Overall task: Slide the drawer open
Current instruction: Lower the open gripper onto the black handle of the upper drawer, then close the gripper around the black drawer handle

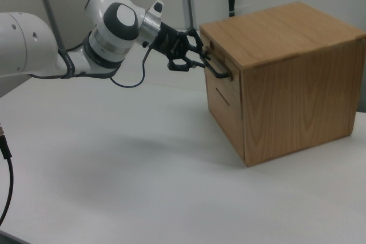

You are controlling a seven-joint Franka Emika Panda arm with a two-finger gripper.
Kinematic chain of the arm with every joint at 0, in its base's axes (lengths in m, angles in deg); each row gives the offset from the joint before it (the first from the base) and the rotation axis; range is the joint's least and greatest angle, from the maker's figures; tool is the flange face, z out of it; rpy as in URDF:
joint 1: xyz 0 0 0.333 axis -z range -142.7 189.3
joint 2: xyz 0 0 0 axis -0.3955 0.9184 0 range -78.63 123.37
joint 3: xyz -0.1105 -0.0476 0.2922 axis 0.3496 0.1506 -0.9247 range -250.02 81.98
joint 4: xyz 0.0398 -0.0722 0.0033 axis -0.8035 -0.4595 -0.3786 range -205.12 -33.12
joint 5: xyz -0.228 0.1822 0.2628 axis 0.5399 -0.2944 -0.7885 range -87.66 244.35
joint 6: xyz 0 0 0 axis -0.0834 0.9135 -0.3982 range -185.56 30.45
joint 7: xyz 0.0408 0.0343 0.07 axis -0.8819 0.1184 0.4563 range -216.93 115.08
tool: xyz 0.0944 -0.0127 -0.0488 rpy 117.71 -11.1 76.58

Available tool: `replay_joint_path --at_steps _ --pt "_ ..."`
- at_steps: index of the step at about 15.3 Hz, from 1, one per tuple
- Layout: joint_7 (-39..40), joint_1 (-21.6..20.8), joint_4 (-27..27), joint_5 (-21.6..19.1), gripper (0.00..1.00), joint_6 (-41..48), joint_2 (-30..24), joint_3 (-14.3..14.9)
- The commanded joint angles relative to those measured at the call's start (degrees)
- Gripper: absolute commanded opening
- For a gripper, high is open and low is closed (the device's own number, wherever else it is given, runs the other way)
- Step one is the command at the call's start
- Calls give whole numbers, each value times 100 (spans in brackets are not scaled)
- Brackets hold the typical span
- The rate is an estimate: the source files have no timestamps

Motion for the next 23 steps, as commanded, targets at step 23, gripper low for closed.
replay_joint_path --at_steps 23 --pt "20 89 -217 181 5 -9 -98 21"
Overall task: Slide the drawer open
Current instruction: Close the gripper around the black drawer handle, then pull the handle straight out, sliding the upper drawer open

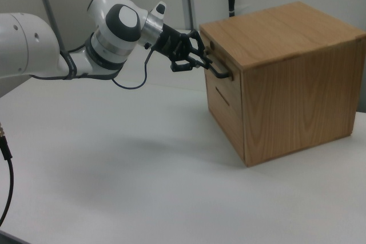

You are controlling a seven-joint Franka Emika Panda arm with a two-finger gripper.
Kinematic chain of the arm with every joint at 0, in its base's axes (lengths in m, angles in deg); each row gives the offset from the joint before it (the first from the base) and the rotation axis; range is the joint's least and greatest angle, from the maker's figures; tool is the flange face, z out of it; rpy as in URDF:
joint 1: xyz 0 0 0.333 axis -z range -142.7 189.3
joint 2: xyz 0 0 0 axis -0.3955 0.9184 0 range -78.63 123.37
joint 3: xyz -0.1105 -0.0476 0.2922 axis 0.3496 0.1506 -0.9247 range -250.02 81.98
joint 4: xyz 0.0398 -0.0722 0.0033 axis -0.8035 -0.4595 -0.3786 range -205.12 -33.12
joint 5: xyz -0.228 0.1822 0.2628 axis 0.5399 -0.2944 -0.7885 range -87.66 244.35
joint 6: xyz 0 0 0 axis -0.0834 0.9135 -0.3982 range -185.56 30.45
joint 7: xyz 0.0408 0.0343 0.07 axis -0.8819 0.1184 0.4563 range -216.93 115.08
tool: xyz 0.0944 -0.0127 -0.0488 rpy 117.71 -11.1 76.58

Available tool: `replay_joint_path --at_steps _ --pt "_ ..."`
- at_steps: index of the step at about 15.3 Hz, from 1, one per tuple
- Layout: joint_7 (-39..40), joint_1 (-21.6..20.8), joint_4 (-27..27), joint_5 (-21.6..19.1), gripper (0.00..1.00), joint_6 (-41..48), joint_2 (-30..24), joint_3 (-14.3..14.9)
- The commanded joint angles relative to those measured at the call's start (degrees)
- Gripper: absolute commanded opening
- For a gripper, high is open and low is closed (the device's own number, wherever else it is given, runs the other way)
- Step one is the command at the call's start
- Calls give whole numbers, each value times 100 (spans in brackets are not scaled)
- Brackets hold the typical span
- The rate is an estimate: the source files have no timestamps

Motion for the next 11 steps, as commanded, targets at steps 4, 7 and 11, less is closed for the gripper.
replay_joint_path --at_steps 4,7,11 --pt "7 -21 -630 149 5 -16 -439 20" --pt "-318 -118 -1008 167 5 2 -738 3" --pt "-458 -320 -1492 158 5 159 -1169 -41"
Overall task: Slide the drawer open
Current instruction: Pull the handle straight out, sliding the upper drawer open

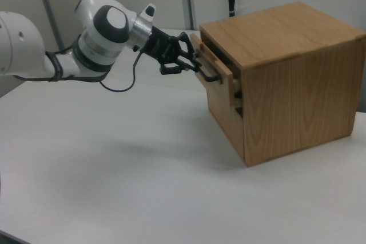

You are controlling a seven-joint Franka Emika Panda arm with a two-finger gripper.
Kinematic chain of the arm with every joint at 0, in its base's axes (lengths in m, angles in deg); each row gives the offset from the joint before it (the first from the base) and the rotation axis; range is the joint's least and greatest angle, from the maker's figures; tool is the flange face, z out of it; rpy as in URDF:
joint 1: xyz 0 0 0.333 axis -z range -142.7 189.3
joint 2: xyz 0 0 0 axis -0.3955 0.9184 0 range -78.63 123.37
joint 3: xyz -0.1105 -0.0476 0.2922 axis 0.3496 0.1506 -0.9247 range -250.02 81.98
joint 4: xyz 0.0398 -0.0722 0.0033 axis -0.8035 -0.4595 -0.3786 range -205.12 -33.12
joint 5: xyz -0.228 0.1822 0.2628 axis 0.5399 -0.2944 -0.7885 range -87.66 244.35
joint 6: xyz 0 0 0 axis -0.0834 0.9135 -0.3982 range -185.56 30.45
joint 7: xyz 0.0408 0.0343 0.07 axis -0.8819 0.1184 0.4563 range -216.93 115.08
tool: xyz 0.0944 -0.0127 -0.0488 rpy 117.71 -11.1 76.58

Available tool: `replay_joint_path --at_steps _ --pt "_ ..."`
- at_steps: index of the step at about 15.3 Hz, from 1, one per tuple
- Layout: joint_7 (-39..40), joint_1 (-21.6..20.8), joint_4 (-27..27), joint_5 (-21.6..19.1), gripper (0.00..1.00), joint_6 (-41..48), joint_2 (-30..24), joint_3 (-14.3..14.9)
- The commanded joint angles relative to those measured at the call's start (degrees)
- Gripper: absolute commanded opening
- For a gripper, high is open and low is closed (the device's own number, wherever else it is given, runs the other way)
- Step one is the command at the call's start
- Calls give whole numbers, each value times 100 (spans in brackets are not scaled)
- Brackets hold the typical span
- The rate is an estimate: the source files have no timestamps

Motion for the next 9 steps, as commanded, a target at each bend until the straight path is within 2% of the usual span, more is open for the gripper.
replay_joint_path --at_steps 1,6,9 --pt "-305 -305 -916 155 5 281 -735 -7" --pt "-341 -596 -1320 93 5 501 -1140 -25" --pt "-350 -789 -1330 76 5 782 -1202 -25"
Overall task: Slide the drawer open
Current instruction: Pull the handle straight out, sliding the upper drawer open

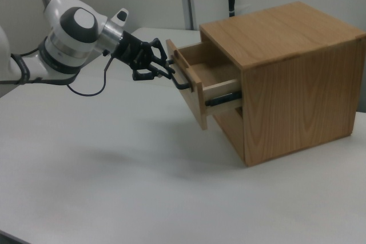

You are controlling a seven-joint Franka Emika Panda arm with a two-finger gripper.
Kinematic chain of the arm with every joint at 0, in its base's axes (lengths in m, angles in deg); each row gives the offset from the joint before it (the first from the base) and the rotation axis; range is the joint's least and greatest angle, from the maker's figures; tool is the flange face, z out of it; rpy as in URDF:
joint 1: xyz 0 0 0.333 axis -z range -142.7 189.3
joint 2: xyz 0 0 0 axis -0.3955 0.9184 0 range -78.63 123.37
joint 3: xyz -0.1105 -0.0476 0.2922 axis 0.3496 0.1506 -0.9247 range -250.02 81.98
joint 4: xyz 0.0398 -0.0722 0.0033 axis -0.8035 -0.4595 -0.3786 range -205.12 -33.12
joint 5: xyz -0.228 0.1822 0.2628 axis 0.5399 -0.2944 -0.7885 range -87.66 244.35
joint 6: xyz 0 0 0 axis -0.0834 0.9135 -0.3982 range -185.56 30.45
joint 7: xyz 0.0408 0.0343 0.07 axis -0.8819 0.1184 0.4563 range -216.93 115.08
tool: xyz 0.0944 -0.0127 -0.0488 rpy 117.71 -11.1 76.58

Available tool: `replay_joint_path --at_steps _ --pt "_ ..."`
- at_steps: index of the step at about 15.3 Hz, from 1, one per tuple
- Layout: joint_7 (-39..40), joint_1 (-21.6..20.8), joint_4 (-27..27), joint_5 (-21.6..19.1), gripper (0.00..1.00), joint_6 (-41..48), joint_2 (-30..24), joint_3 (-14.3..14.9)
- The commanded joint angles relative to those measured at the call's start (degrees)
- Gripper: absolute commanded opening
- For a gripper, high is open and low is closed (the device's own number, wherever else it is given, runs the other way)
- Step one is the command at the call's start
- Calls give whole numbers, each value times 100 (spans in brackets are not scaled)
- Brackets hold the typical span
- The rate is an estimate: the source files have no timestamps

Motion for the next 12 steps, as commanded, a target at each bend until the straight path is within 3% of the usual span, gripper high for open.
replay_joint_path --at_steps 1,6,7,8,9,12 --pt "17 -291 -284 24 5 288 -300 8" --pt "26 -467 -249 -319 10 578 -405 8" --pt "26 -467 -223 -397 21 631 -423 0" --pt "26 -476 -223 -494 44 640 -440 0" --pt "26 -476 -223 -582 51 631 -441 0" --pt "35 -476 -127 -845 56 684 -458 -61"
